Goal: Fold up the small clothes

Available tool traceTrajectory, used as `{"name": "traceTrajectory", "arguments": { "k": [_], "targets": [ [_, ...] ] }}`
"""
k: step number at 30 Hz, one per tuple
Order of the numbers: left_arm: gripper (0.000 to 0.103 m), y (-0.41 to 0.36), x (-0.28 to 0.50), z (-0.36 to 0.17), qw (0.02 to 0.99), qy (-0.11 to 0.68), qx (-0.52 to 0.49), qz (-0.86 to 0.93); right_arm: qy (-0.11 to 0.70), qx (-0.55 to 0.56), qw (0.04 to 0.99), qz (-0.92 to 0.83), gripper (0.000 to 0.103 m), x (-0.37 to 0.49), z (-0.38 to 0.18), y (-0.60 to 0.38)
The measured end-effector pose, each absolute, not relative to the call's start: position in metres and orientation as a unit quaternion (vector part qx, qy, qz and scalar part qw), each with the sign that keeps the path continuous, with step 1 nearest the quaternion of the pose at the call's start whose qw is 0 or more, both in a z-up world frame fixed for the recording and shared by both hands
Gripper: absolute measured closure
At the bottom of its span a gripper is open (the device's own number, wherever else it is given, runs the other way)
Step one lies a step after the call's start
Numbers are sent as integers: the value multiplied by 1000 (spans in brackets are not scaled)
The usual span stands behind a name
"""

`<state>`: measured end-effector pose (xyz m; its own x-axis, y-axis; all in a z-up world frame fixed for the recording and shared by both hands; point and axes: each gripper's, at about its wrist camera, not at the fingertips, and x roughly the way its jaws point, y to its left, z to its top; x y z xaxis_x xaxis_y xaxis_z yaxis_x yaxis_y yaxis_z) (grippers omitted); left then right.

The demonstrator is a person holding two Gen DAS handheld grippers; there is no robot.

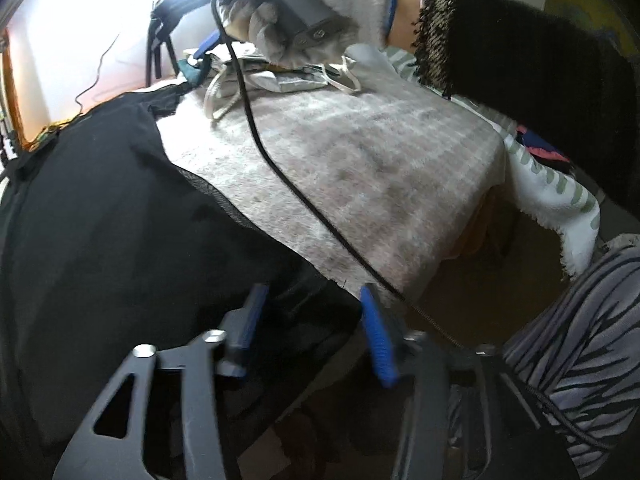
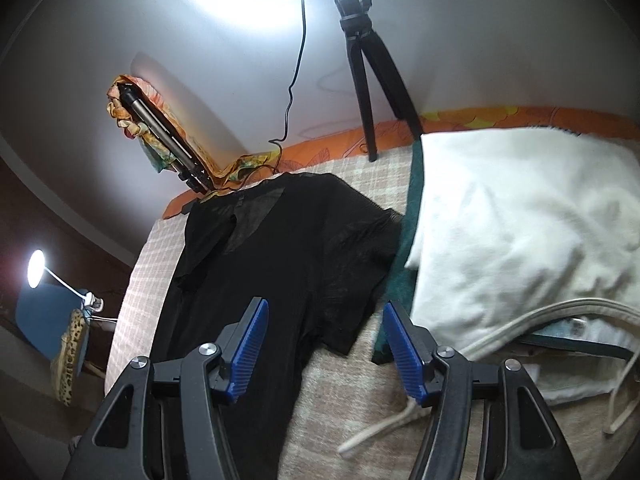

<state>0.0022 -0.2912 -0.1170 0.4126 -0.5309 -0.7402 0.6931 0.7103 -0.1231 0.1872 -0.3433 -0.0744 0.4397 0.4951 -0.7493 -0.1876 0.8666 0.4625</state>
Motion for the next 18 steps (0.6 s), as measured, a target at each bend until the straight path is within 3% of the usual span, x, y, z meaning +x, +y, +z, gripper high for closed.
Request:
{"name": "traceTrajectory", "arguments": {
  "k": [2,3,18],
  "targets": [
    [92,-288,8,-117,835,401,90,-366,498,168,826,203,42,196,-84,-339],
    [94,-287,12,-117,833,405,81,-368,505,173,821,201,43,200,-89,-337],
    [100,-259,23,-107,827,422,-11,-370,565,132,807,110,49,237,-136,-311]
  ]
}}
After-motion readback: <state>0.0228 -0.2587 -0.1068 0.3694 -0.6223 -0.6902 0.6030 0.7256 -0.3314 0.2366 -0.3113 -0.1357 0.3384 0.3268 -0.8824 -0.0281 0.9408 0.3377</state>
